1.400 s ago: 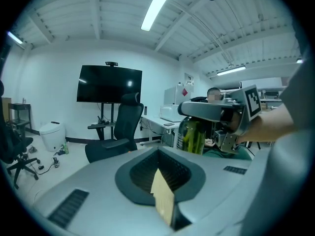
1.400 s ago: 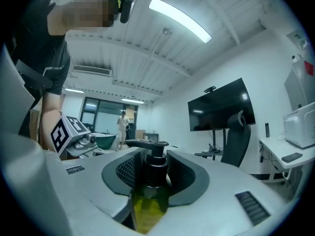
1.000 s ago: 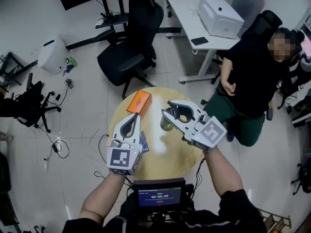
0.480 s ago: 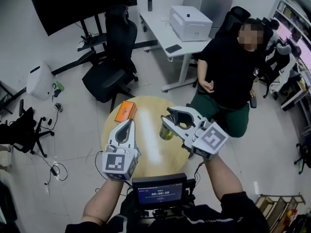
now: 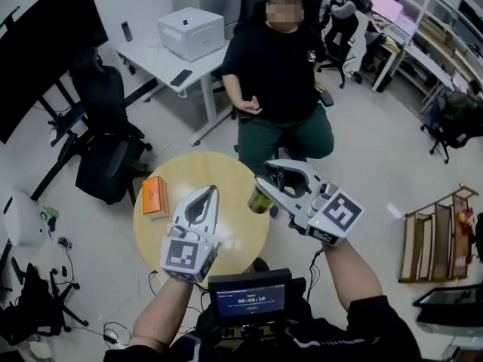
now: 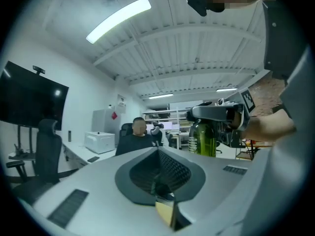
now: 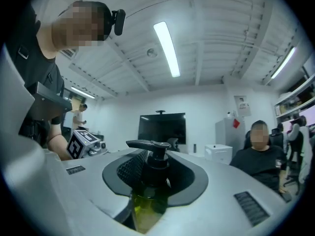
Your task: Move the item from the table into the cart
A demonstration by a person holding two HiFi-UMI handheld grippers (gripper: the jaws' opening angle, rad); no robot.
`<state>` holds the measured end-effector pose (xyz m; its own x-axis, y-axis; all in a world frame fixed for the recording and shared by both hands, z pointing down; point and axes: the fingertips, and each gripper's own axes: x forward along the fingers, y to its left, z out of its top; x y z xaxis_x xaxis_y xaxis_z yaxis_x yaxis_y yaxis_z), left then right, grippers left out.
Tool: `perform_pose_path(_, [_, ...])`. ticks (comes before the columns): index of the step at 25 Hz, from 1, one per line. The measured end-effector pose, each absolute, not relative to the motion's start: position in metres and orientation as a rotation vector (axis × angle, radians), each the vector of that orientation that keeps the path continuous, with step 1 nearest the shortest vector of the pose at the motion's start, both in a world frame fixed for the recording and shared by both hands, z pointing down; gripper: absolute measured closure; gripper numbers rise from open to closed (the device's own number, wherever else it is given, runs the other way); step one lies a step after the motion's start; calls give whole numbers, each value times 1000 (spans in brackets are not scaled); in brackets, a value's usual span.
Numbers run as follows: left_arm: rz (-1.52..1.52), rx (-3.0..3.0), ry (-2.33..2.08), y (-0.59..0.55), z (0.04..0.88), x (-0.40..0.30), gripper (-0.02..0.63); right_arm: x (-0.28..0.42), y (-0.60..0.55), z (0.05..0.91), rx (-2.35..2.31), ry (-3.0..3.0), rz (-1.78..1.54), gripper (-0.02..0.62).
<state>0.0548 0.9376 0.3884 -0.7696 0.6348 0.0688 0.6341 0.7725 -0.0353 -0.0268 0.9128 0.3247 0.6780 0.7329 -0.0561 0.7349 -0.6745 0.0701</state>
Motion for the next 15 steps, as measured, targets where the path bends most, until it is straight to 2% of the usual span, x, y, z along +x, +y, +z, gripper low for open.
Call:
perform_pose_path(6, [-21, -594, -3031, 833, 392, -48, 595, -122, 782, 321, 2558, 1653, 14, 482])
perform_pose_path(15, [-49, 132, -3112, 587, 377, -233, 595, -277, 490, 297, 2053, 2235, 53, 482])
